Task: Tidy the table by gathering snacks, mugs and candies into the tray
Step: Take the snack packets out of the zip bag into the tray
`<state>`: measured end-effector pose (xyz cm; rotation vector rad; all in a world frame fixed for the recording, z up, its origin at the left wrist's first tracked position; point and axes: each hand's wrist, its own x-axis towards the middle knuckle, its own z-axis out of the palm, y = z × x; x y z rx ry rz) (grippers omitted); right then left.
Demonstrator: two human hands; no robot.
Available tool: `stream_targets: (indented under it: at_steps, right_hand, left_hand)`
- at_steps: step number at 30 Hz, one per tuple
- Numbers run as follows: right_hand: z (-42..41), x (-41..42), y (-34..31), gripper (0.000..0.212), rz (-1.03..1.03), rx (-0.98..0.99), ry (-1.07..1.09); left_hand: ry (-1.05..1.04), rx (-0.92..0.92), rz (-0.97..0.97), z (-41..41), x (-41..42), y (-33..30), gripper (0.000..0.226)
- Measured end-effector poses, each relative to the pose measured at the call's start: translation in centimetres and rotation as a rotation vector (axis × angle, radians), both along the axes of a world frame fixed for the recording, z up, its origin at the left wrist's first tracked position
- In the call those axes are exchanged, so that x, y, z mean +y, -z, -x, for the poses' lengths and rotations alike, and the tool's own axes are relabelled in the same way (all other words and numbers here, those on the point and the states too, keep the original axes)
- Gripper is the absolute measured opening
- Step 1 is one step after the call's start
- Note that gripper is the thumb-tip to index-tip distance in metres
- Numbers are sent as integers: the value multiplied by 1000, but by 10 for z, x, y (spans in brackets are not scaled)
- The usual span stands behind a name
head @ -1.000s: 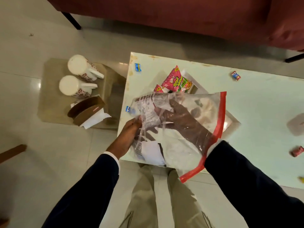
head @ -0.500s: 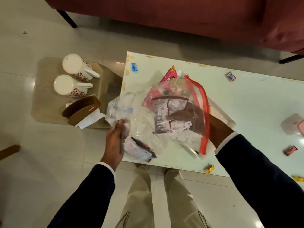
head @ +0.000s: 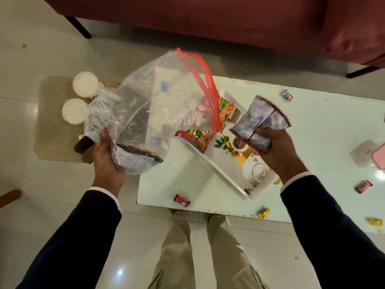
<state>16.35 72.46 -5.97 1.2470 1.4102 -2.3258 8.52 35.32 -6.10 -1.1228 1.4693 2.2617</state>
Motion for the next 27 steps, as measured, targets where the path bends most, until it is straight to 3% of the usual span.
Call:
stream_targets:
  at_steps: [4,6,8,10,14,17,20,24,27]
  right_hand:
    - [-3,-32,43,40,-384,-78,-179]
    - [-2,-50,59,37,-689,-27,-249]
    - [-4,-68,73,55,-946,41,-292]
    - [-7,-84,87,70,-1072,53,-375]
    - [-24,-107,107,81,-1028,31,-734]
    - [-30,-105,110,63,-975,55,-562]
    - [-20,-92,113,67,-994,-46,-456]
    - [2,-78,120,96,-985,-199,-767]
    - [11,-74,118,103,-993,-201,-859]
  left_hand:
    - [-15,-15,-4,9,-3,-7,60]
    - [-25,-8,4,8,-2,-10,58]
    - [-38,-2,30,6,-3,-10,55]
    - [-24,-5,19,5,-4,-8,56]
    - [-1,-46,-32,0,-8,-6,60]
    - [-8,-44,-53,-2,-12,-5,60]
    - [-5,-35,-62,-5,-16,-4,60]
    - [3,-42,-58,-8,-21,0,58]
    - [6,-44,-58,-9,-21,3,59]
